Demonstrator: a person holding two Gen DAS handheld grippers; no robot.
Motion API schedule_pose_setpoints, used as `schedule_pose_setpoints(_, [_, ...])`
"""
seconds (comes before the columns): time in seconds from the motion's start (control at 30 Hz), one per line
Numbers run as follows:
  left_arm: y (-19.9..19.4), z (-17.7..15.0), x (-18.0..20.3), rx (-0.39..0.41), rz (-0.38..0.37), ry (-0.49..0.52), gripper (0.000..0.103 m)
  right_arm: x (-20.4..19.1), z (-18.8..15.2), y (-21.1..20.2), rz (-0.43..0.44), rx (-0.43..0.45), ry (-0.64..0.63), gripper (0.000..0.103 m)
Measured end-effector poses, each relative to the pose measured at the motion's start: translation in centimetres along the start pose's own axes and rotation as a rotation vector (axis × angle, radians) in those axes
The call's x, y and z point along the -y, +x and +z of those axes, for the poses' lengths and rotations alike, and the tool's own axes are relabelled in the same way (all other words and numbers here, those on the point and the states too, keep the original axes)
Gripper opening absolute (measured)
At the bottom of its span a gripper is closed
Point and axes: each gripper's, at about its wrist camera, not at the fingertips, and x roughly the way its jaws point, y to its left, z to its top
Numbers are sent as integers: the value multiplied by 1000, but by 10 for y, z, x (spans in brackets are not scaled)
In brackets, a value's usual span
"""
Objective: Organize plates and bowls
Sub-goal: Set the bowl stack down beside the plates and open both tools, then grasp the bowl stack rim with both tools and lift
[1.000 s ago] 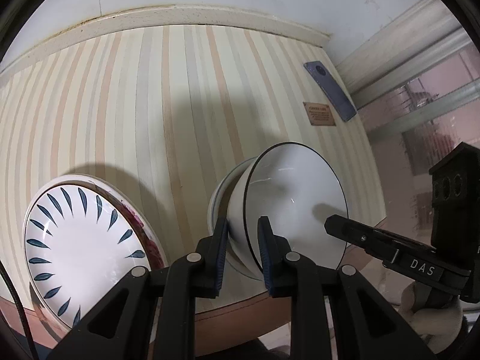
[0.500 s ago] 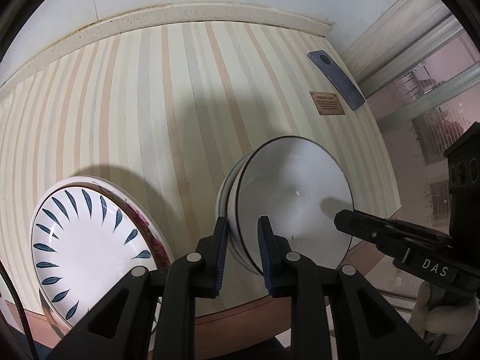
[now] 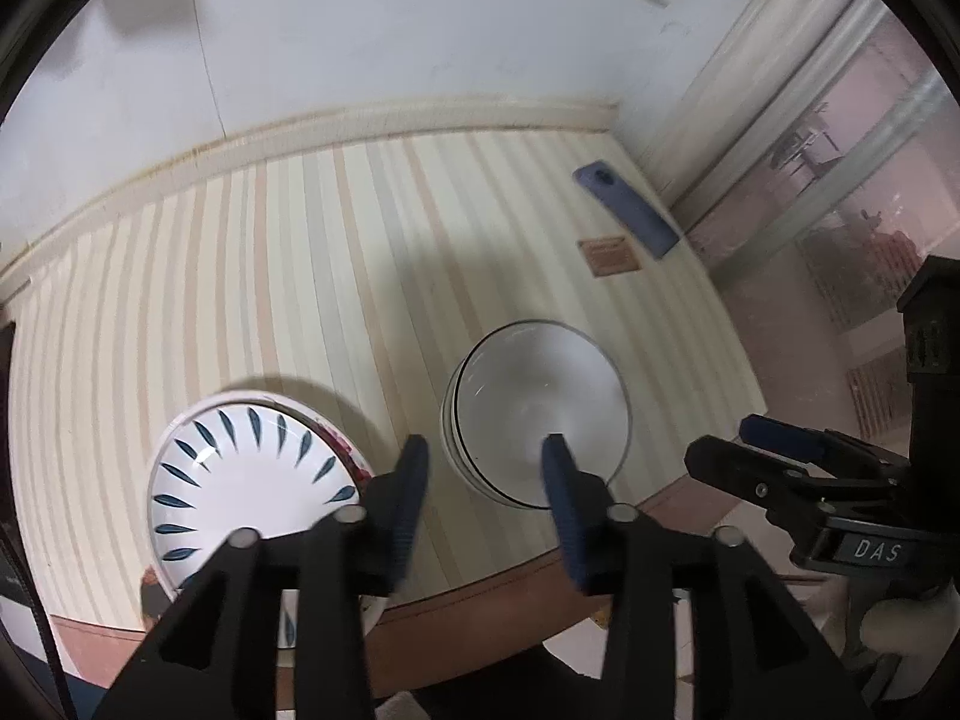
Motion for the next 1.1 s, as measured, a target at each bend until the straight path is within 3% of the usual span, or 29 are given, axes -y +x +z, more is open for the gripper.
schedule_pose_setpoints(0.03, [-7,-2,1,10,0,4,56,-2,-2,-7,-15,3,-5,93])
schedule_pose_setpoints(0.07, [-13,-4,1,22,-6,6,74,-4,-4,-13,-31,10,-8,93])
schedule_pose_setpoints(0.1, [-17,-4,1,29,-9,8,81,-6,-6,-20,-43,20,-12,94])
schedule_pose_setpoints(0.17, [-29,-7,3,55,-11,13,82,-10,-11,-36,-58,45,-23,95])
schedule_pose_setpoints(0.2, [-33,-7,3,65,-13,17,89,-12,-12,-42,-63,56,-26,95])
schedule_pose_setpoints(0.27, [-40,-8,4,74,-18,16,94,-17,-15,-54,-67,78,-33,96])
schedule_pose_setpoints(0.53, [-66,-16,9,104,-58,-11,100,-27,-22,-92,-104,160,-53,98])
schedule_pose_setpoints(0.77, [-78,-22,13,142,-76,-15,100,-30,-25,-107,-70,176,-46,99])
schedule_pose_setpoints(0.93, [-65,-23,16,200,-26,20,100,-25,-17,-92,-49,150,-61,99])
schedule_pose_setpoints(1.1, [-24,-13,10,141,-11,25,100,-9,-4,-53,-16,79,-46,99])
